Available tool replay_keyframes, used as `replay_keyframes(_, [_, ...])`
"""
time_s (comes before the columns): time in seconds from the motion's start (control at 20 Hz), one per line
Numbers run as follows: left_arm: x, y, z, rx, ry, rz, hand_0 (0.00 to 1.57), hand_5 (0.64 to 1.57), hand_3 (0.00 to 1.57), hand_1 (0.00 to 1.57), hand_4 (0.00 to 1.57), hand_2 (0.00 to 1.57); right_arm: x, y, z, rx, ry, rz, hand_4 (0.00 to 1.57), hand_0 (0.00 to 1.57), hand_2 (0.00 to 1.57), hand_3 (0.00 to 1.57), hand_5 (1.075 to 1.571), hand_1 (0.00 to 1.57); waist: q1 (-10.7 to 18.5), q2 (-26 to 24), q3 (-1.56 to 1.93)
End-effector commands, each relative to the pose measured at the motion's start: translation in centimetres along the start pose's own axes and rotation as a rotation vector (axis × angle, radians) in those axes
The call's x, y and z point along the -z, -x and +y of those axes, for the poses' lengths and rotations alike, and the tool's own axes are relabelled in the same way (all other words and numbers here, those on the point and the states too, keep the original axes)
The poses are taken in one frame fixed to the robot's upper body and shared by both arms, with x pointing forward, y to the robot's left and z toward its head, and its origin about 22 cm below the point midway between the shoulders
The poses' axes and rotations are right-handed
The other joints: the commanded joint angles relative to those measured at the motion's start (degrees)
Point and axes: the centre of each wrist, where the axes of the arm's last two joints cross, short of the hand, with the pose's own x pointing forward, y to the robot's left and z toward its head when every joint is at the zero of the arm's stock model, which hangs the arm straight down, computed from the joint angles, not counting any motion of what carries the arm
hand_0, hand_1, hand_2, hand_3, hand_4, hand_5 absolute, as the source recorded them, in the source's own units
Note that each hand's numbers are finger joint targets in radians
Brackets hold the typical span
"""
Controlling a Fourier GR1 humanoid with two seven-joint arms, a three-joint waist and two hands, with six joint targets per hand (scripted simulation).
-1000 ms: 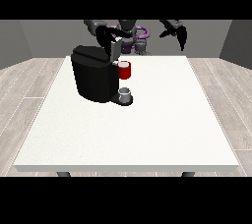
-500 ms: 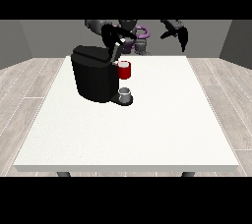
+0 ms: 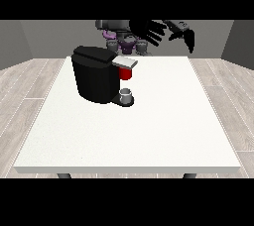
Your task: Insert the coffee pod into the coffee machine and close the lid
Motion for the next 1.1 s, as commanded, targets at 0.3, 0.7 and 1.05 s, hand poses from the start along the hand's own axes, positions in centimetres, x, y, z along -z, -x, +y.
replay_keyframes(0.3, [0.5,-1.4,0.5,-0.006,0.059,-0.063,0.00,1.571,0.00,0.00,0.36,0.00,3.0,-4.2,-0.2,-0.082,0.038,-0.111,0.00,0.00,0.00,0.00,1.571,0.00,6.04,4.27,-0.22])
replay_keyframes(0.7, [1.6,-1.5,1.2,-0.009,0.022,-0.087,0.00,1.571,0.00,0.00,0.33,0.00,4.2,-7.2,1.4,-0.022,-0.028,-0.145,0.00,0.00,0.00,0.00,1.571,0.00,3.88,6.75,-0.23])
replay_keyframes(1.05, [2.0,-3.4,1.0,0.009,0.083,-0.130,0.00,1.571,0.00,0.00,0.34,0.00,4.9,-5.5,0.8,0.003,-0.001,-0.158,0.00,0.00,0.00,0.00,1.571,0.00,4.75,7.74,-0.21])
